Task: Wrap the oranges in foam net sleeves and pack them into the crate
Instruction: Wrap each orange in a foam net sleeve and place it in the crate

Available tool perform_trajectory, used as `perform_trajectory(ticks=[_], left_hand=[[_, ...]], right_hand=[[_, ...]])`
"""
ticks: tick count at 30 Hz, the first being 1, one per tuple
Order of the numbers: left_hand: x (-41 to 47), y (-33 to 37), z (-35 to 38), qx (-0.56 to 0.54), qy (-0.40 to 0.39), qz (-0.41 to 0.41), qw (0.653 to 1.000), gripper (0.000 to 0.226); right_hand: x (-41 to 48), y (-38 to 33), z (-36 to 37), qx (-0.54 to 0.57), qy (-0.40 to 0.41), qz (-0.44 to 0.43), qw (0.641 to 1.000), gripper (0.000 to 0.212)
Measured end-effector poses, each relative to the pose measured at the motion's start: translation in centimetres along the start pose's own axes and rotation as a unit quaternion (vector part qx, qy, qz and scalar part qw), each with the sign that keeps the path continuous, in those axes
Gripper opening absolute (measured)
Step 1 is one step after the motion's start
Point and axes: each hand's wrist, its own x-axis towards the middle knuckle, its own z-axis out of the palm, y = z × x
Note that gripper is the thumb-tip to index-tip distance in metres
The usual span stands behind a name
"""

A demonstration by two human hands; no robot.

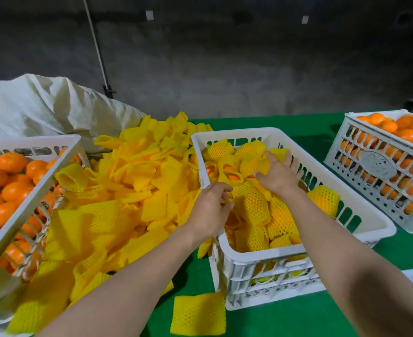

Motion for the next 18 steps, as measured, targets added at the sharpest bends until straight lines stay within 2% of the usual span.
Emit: perform_trajectory(ticks=[2,4,6,8,9,11,13,18], left_hand=[[-0.4,0.1,-0.9,-0.065,0.005,-0.034,0.997,0.028],[-0.9,-0.5,-2.7,-0.108,0.044,-0.066,0.991,0.025],[-1.4,-1.8,-5.2,-0.125,0.105,-0.103,0.981,0.027],[-2.1,-3.5,-8.2,-0.148,0.158,-0.147,0.965,0.034],[-2.7,-4.4,-9.8,-0.153,0.176,-0.167,0.958,0.038],[-4.4,-6.2,-12.4,-0.147,0.201,-0.197,0.948,0.039],[-6.3,-7.5,-14.0,-0.142,0.219,-0.222,0.94,0.034],[-10.8,-9.8,-15.6,-0.137,0.215,-0.255,0.933,0.024]], right_hand=[[-1.3,-1.7,-0.6,0.018,0.069,-0.086,0.994,0.061],[-3.7,-4.6,-1.1,0.103,0.127,-0.197,0.967,0.04],[-7.0,-7.8,-1.3,0.19,0.137,-0.27,0.934,0.025],[-10.3,-11.0,-0.1,0.231,0.068,-0.319,0.917,0.023],[-11.8,-12.3,1.2,0.216,0.011,-0.334,0.917,0.025],[-13.9,-14.5,5.0,0.117,-0.126,-0.333,0.927,0.031],[-15.3,-15.8,9.0,0.004,-0.225,-0.327,0.918,0.034],[-15.4,-16.0,15.5,-0.121,-0.32,-0.34,0.876,0.065]])
